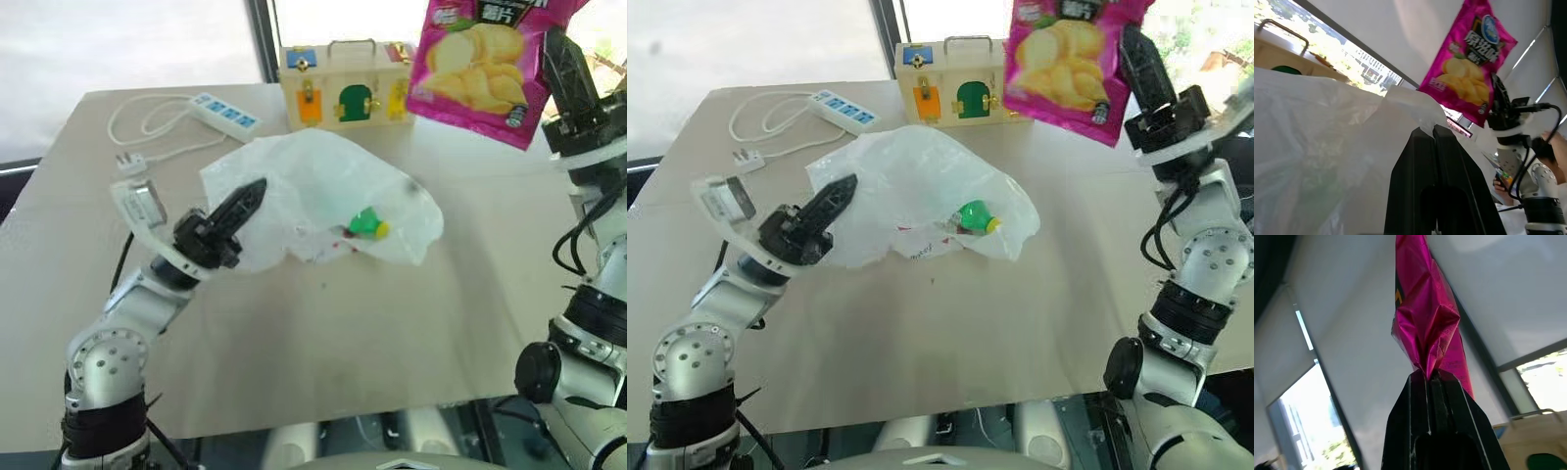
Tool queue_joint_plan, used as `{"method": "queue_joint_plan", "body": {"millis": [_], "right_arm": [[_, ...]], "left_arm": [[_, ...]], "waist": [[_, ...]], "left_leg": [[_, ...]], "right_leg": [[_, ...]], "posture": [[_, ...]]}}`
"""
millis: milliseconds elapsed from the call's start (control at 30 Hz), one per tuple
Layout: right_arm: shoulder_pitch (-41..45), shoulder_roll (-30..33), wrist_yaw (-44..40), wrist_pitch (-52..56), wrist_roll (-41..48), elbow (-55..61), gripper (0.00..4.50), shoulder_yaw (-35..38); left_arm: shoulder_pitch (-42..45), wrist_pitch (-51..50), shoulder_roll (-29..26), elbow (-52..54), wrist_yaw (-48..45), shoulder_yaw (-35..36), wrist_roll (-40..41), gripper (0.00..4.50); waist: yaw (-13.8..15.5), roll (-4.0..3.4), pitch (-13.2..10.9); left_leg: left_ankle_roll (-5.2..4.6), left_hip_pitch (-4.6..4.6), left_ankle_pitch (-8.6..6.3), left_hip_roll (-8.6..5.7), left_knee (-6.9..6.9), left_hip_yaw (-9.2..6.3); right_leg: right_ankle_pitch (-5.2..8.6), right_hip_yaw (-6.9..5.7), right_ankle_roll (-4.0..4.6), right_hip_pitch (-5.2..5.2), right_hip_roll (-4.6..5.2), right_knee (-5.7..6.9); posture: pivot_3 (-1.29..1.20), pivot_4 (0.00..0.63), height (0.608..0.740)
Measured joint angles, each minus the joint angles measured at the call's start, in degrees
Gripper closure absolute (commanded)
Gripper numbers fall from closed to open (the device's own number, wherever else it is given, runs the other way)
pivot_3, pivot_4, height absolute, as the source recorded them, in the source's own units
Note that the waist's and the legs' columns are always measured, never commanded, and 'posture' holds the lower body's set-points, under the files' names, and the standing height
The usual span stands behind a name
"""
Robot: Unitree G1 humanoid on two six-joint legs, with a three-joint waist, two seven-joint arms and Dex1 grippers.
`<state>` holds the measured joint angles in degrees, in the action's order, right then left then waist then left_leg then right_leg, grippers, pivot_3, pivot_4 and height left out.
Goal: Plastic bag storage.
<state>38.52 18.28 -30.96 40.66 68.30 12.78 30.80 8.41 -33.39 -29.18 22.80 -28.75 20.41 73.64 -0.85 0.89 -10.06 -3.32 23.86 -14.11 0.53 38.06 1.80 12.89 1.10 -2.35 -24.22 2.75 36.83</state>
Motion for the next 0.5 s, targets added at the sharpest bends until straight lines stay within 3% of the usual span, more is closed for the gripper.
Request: {"method": "queue_joint_plan", "body": {"millis": [100, 500], "right_arm": [[-3.5, 2.3, -2.4, 2.5, 4.0, 4.0, 4.47, -3.5], [-5.9, 6.0, -10.6, 2.9, 5.4, 11.2, 4.47, -13.8]], "left_arm": [[0.8, 0.2, 0.5, -1.3, 0.2, 0.1, -0.5, 4.50], [2.4, 0.0, 0.8, -3.3, -0.4, -0.1, -1.6, 4.50]], "waist": [[0.2, 0.00, 0.0], [0.1, 0.03, 0.0]], "left_leg": [[0.00, 0.01, 0.00, -0.03, 0.00, 0.00], [0.00, 0.00, 0.00, -0.03, 0.05, -0.01]], "right_leg": [[0.00, -0.01, 0.00, 0.00, 0.08, -0.01], [0.00, -0.02, 0.00, 0.01, 0.04, 0.01]], "posture": [[0.00, 0.150, 0.740], [0.00, 0.150, 0.740]]}}
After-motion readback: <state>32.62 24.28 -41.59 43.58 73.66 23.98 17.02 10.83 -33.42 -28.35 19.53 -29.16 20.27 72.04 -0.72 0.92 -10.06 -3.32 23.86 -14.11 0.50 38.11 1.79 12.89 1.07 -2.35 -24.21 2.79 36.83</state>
